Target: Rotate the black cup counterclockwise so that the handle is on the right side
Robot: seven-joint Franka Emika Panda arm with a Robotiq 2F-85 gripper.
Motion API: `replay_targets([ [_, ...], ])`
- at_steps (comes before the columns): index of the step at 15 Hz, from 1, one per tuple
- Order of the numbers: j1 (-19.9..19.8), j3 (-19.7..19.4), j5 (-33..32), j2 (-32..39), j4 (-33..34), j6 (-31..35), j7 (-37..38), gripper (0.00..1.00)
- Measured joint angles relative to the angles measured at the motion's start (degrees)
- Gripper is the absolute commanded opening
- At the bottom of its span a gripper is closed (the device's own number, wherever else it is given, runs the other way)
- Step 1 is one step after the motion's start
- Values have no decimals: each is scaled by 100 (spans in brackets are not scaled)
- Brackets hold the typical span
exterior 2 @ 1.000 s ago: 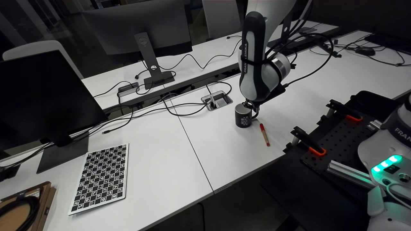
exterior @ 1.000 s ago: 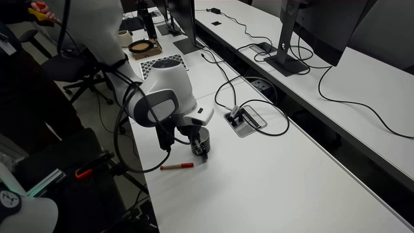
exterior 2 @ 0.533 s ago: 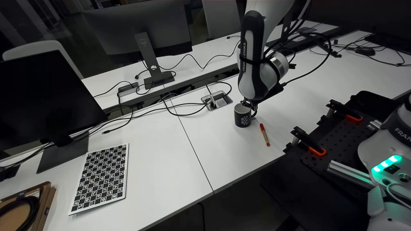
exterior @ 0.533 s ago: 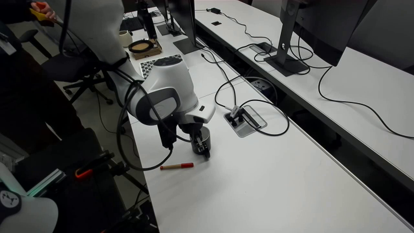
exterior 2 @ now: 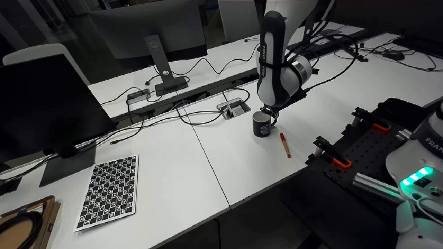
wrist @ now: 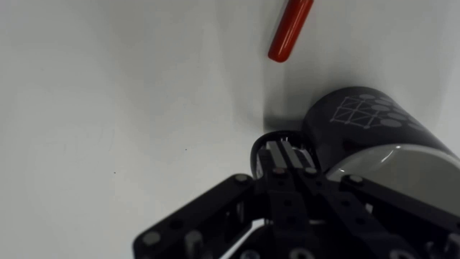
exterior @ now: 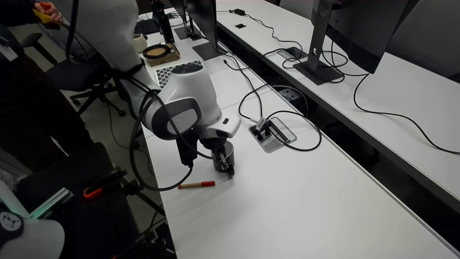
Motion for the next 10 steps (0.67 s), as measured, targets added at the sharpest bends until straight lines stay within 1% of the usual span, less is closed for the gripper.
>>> replay_targets([
  [5, 0, -128, 0, 0, -5, -15, 0, 0],
  [10, 5, -144, 0, 0, -5, -33, 0, 0],
])
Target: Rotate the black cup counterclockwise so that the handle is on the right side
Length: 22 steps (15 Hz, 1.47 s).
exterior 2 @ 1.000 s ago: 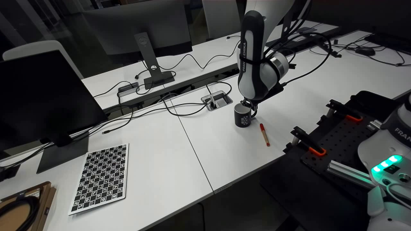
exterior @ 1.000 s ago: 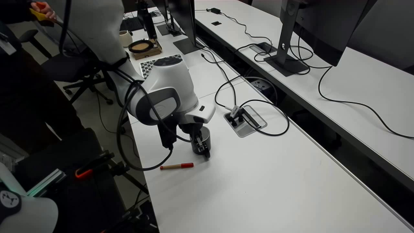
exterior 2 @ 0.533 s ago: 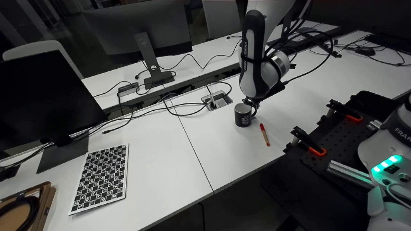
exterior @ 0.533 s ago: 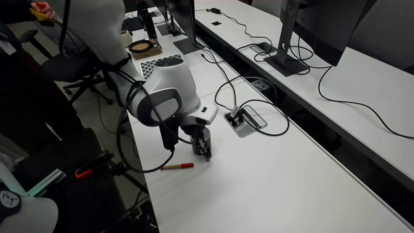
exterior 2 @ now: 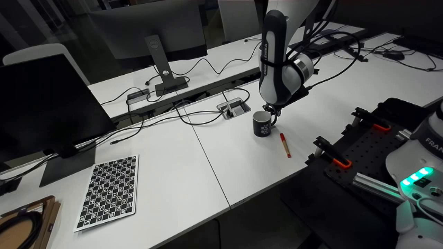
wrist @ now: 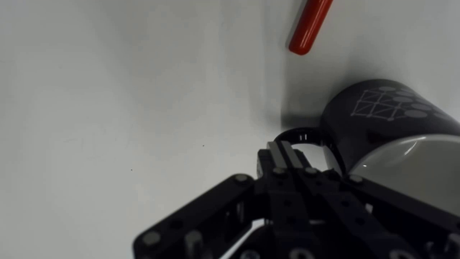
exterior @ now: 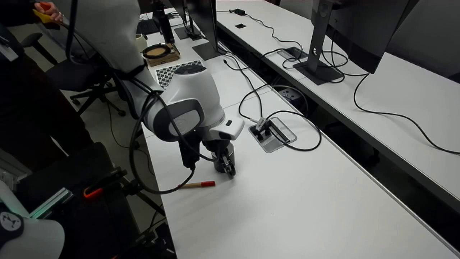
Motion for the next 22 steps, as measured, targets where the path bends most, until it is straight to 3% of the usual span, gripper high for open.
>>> replay_targets([
  [22, -74, 171, 7, 1, 20, -131, 0, 0],
])
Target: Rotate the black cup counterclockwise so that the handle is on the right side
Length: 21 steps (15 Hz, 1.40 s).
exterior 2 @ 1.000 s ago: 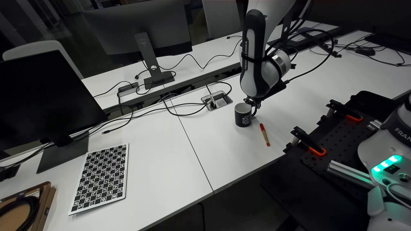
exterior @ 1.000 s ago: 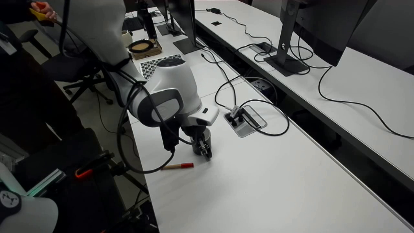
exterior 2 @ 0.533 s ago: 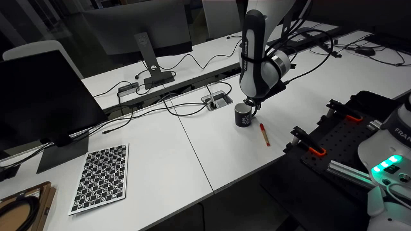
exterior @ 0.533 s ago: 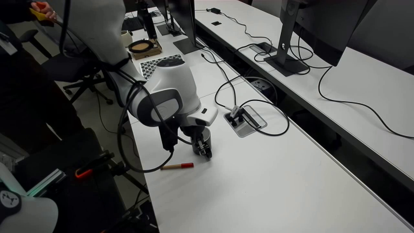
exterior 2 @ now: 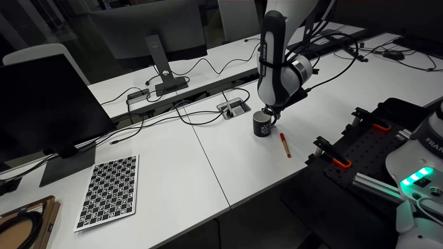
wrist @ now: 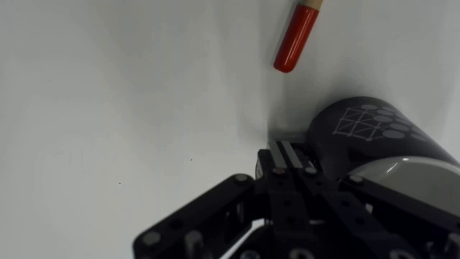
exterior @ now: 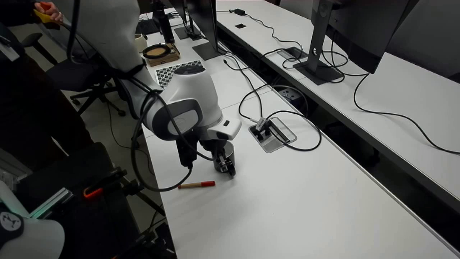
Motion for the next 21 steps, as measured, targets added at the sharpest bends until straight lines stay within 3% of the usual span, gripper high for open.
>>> replay_targets([
  [21, 1, -27, 2, 145, 325, -15, -1, 0],
])
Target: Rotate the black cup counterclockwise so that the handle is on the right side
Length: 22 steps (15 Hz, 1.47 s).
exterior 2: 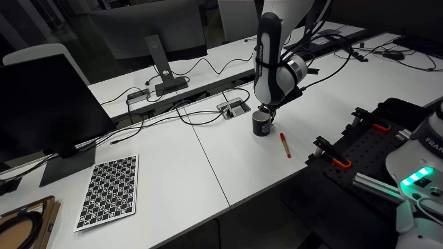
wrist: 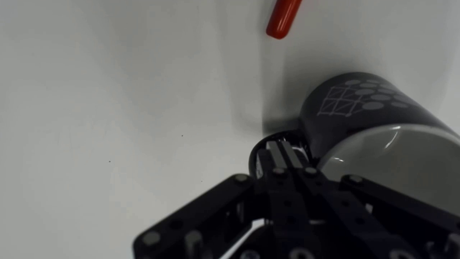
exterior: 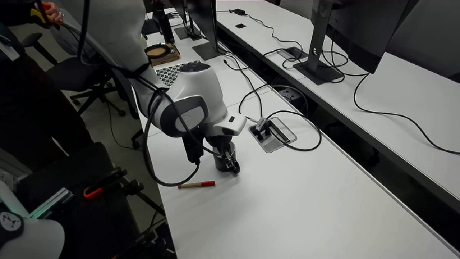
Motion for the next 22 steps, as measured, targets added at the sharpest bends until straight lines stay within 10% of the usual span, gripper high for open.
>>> replay_targets([
  [14, -211, -8, -2, 109, 141, -329, -2, 0],
  [22, -1500, 727, 14, 142, 379, -176, -141, 0],
])
